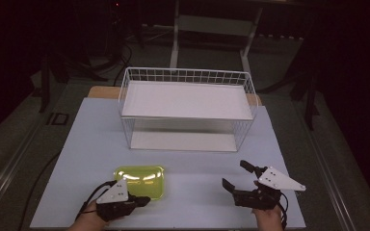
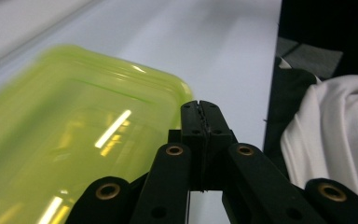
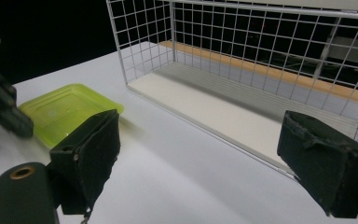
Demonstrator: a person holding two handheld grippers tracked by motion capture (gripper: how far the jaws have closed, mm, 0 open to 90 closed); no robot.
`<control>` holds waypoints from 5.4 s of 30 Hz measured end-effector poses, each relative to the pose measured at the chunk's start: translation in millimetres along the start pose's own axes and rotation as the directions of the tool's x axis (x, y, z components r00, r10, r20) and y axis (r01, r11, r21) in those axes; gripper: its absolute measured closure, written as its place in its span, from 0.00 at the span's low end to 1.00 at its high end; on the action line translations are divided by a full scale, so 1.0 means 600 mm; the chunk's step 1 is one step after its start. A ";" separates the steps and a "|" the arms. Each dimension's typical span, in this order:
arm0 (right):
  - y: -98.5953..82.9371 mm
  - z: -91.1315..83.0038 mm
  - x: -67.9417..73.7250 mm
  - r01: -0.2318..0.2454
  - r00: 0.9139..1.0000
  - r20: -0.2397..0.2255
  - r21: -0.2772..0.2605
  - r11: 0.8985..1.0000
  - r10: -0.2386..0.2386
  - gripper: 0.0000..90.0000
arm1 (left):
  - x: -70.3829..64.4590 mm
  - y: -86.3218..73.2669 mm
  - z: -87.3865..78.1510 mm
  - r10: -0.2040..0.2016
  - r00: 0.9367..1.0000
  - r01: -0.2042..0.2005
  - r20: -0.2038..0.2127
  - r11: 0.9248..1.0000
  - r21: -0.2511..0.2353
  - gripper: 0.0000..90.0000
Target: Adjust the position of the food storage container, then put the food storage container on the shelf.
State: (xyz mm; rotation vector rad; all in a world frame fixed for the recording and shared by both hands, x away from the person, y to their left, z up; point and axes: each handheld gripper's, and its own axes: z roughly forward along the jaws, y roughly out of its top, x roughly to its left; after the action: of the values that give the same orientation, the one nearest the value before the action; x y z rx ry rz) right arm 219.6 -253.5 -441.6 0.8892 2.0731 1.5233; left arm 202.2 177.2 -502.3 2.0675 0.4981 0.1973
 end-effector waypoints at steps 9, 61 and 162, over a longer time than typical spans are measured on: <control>0.001 0.000 0.003 0.008 1.000 -0.001 -0.001 1.000 -0.008 0.14 | 0.073 -0.048 -0.091 -0.024 0.982 0.019 -0.188 0.999 -0.027 1.00; -0.005 0.008 -0.004 0.018 1.000 -0.003 0.020 1.000 -0.018 0.14 | 0.073 -0.018 0.045 -0.020 1.000 0.021 -0.023 1.000 0.023 1.00; -0.058 0.091 -0.016 -0.301 0.942 0.003 0.451 0.840 0.335 0.77 | 0.020 0.083 0.145 -0.469 0.881 0.472 -0.061 0.878 0.076 0.77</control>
State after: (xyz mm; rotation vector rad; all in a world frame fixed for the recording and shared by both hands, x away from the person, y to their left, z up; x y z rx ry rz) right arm 254.1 -230.0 -492.1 1.4281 2.4823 1.2540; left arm 255.1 91.7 -506.0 1.9625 1.0338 -0.0756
